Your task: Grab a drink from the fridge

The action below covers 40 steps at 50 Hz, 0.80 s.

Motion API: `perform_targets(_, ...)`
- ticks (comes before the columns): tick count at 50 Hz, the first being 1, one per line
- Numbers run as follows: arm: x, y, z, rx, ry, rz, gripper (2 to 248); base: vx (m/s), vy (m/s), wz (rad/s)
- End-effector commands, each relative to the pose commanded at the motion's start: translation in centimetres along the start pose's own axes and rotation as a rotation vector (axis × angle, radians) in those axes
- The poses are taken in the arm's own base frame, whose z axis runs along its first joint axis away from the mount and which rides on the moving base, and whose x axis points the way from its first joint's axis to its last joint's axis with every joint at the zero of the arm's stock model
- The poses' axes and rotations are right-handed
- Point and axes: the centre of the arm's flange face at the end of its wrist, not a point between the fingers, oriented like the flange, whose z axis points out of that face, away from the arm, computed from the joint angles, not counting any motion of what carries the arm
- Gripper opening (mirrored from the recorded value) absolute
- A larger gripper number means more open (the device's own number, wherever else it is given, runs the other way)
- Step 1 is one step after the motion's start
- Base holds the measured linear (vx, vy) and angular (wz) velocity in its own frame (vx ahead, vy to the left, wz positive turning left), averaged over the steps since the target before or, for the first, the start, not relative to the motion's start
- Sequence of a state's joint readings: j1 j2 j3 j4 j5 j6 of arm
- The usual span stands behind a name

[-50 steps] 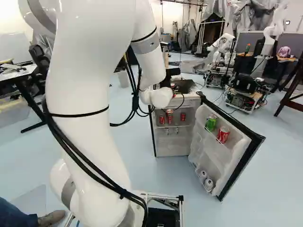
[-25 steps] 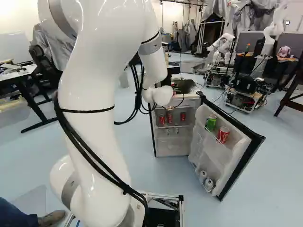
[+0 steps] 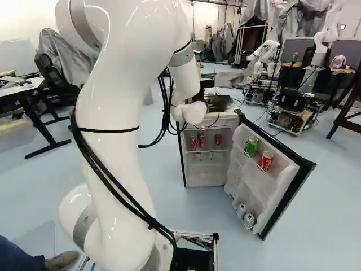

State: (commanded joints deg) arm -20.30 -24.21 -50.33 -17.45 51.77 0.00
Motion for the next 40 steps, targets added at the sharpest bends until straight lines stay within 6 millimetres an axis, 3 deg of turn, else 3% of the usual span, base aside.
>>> perform_targets(18,-0.16,-0.02,0.05,0.001,-0.003,0.001,92,0.000,0.000,0.000)
perform_targets(19,-0.16,-0.02,0.05,0.001,-0.003,0.001,106,0.000,0.000,0.000)
perform_targets(23,-0.16,-0.02,0.05,0.001,-0.003,0.001,106,0.000,0.000,0.000)
perform_targets(24,-0.16,-0.02,0.05,0.001,-0.003,0.001,138,0.000,0.000,0.000)
perform_targets(28,-0.16,-0.02,0.05,0.001,-0.003,0.001,138,0.000,0.000,0.000)
perform_targets(29,-0.16,-0.02,0.05,0.001,-0.003,0.001,171,0.000,0.000,0.000)
perform_targets(34,-0.16,-0.02,0.05,0.001,-0.003,0.001,171,0.000,0.000,0.000)
perform_targets(35,-0.16,-0.02,0.05,0.001,-0.003,0.001,207,0.000,0.000,0.000)
perform_targets(39,-0.17,-0.02,-0.07,0.000,-0.003,0.001,207,0.000,0.000,0.000)
perform_targets(40,-0.18,-0.02,-0.14,0.000,-0.004,0.001,242,0.000,0.000,0.000)
